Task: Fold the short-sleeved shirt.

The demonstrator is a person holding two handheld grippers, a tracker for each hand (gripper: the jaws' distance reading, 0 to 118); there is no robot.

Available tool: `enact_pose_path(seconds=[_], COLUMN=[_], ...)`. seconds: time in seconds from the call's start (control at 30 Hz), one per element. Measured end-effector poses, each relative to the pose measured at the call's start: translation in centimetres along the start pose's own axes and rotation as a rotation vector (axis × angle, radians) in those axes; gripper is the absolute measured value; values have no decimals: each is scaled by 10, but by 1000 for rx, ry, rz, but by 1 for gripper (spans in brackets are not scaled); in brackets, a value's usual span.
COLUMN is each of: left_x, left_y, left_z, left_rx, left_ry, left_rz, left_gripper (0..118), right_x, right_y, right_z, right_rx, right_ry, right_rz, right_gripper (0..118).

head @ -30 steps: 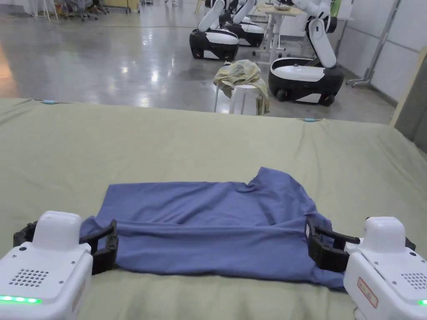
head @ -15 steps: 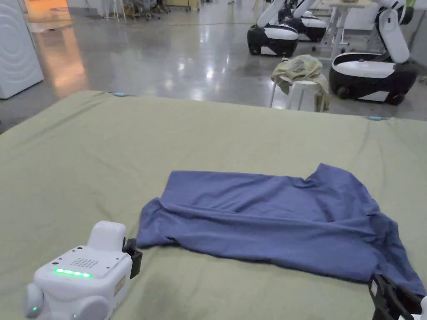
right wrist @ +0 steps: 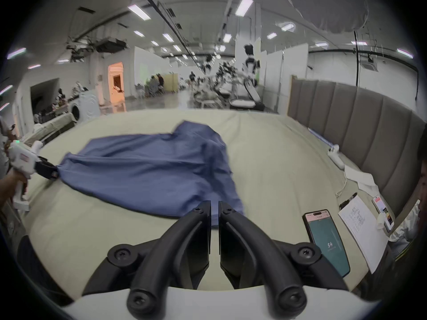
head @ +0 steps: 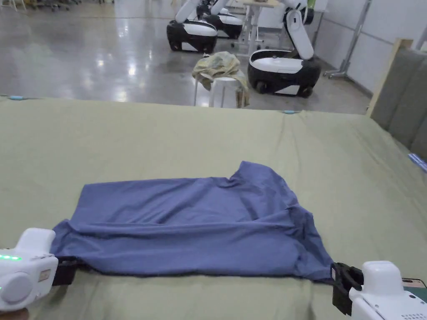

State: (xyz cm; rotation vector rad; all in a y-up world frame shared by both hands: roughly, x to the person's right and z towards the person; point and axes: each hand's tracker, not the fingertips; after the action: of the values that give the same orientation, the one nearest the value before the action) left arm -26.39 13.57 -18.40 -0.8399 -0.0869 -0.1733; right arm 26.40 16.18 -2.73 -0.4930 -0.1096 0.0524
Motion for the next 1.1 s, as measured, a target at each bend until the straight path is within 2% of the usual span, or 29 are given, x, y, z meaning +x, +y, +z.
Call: enact_pose_path(seconds=[0.03,0.07,0.1,0.13,0.17,0.23,0.27,0.33,0.37,0.4,0.43,0.47,0.5,0.67,0.9,1.0,1.1], left_x=[4,10,17,27,28,29,29,20,20,21,22,12,11,0,-7,-19,-29], left_y=[4,5,6,7,9,12,13,18,19,20,21,20,21,23,22,2,-29], left_z=[3,7,7,10,8,15,20,25,31,37,42,28,28,37,103,126,134], left_rx=[-31,-54,-65,-54,-52,-37,-20,-18,-8,11,9,7,4,51,89,54,9], left_ry=[-24,-74,-111,-43,-26,-31,-27,-43,-41,-33,-38,-46,-60,-54,-92,-148,-163], left_rz=[-5,-12,-10,-39,-70,-34,-16,28,32,36,29,31,33,25,-20,5,28], left_gripper=[55,29,22,19,16,12,12,12,12,11,10,10,9,9,9,9,9], right_x=[8,14,19,21,23,28,27,23,21,21,23,24,22,25,47,61,69], right_y=[3,4,7,8,10,5,5,7,6,6,6,7,16,37,88,81,50], right_z=[-17,-31,-43,-57,-71,-101,-111,-121,-126,-130,-133,-132,-126,-104,-16,16,35], right_rx=[-50,-104,-126,-163,-207,-269,-302,-261,-299,-322,-351,-357,-349,-291,-194,-214,-314], right_ry=[-9,-7,-16,-7,14,45,49,51,45,52,74,97,80,132,196,214,250], right_rz=[-10,-26,-34,-36,-32,-25,-11,45,36,25,7,-9,-2,-25,-45,-70,-94], right_gripper=[8,8,9,12,35,102,118,117,116,109,84,25,8,6,6,6,6])
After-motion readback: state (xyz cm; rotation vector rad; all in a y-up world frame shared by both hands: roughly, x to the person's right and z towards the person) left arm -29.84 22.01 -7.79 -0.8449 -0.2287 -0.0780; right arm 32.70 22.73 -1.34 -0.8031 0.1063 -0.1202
